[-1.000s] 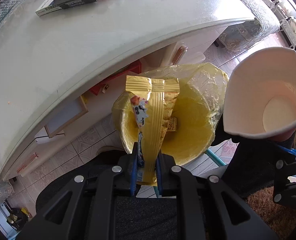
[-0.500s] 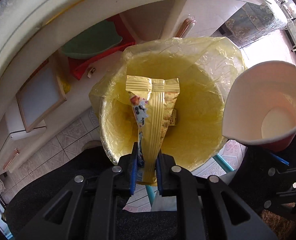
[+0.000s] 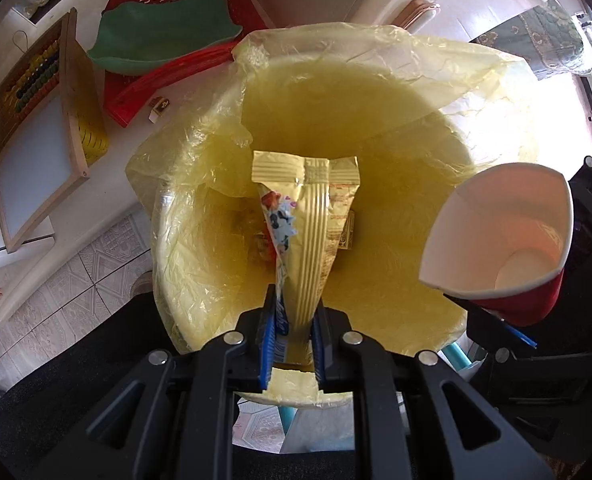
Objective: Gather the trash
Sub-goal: 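Carry the yellow wrapper and red cup with both tools over the trash bin, then open both tools to drop the wrapper and red cup into the bin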
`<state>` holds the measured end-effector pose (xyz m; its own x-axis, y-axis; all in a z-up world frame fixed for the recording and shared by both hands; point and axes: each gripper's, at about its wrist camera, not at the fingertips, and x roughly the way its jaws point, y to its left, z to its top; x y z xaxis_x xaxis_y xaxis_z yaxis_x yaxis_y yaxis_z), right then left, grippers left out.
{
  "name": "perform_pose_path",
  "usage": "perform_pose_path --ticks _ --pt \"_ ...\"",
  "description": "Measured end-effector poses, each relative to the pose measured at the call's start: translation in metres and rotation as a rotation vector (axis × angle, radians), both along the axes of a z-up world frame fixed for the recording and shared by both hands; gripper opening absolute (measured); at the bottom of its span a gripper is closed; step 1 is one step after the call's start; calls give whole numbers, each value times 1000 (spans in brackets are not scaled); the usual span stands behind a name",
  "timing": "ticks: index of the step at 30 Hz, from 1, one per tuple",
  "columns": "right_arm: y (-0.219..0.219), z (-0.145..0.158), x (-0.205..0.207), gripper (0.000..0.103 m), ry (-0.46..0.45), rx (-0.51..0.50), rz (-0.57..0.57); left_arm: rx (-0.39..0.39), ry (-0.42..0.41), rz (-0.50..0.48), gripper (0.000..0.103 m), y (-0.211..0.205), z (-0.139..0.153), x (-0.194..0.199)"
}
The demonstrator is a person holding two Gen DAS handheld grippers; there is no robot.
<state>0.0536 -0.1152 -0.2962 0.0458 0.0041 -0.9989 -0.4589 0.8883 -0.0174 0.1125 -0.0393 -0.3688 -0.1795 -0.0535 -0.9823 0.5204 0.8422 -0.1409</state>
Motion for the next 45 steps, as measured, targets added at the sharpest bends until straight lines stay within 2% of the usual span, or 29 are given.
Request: perform_pose_path --ticks 12,20,27,29,32,36,39,45 --pt "3 -31 5 59 51 32 -19 -5 81 34 16 -3 -35 12" --pt "16 -35 6 60 71 83 -6 -56 111 54 16 6 -31 16" --pt "20 -44 12 64 97 109 -21 -16 108 30 16 -1 -39 14" --pt "21 -46 12 65 98 110 -27 -7 107 30 21 -3 -38 15" --pt "19 -51 13 65 115 114 -40 -5 110 48 38 -2 -38 18" --pt "18 -53 14 67 125 106 -44 -2 105 57 46 -1 -36 20" --pt "19 -54 15 73 125 106 -47 2 94 59 52 -2 -34 19" --pt "24 -57 17 76 126 105 -49 0 86 56 58 0 -33 17"
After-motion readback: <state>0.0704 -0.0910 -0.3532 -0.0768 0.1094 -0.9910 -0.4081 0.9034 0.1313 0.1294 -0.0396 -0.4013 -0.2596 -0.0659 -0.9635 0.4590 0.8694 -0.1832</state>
